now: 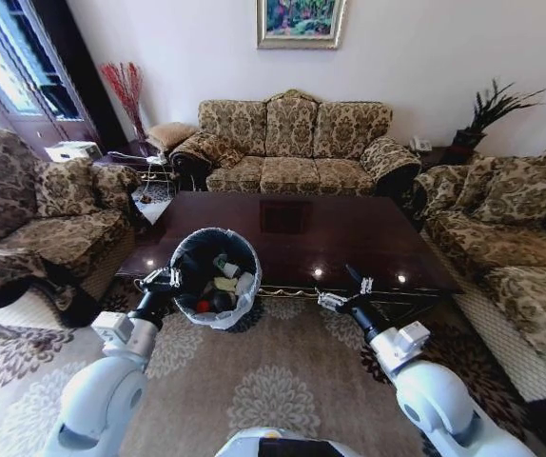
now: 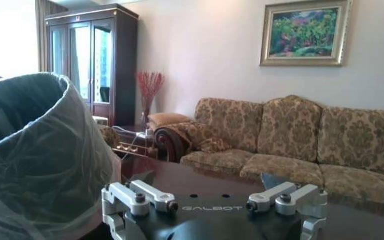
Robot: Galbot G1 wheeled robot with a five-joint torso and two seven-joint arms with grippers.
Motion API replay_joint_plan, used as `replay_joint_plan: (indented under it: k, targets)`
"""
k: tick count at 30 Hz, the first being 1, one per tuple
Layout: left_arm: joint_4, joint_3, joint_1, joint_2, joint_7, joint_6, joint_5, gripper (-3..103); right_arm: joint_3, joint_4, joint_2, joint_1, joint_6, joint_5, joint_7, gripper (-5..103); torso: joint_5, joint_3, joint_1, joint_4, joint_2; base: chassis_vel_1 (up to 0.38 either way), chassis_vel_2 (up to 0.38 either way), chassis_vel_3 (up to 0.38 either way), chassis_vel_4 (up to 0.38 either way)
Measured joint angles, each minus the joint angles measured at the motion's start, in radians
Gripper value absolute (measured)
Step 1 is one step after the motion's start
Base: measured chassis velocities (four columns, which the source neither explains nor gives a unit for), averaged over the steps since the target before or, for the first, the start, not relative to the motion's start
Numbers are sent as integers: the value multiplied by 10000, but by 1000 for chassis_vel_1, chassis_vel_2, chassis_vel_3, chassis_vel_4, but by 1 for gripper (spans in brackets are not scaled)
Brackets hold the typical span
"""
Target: Move to the front of the table and place the trash on the table into the trash bin.
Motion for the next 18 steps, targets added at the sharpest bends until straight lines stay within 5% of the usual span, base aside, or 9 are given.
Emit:
replay_joint_plan:
  k: [14, 18]
  targets:
    - [-257, -101, 270, 6, -1, -23, 6, 3, 187, 192, 164, -369, 77, -287, -108, 100, 0, -1, -1, -4, 1, 187, 182, -190, -182]
    - [-355, -903, 922, 107, 255, -32, -191, 3, 486, 203, 186, -539, 117, -359, -232, 100, 0, 0, 1, 0, 0, 134, 135, -130, -143]
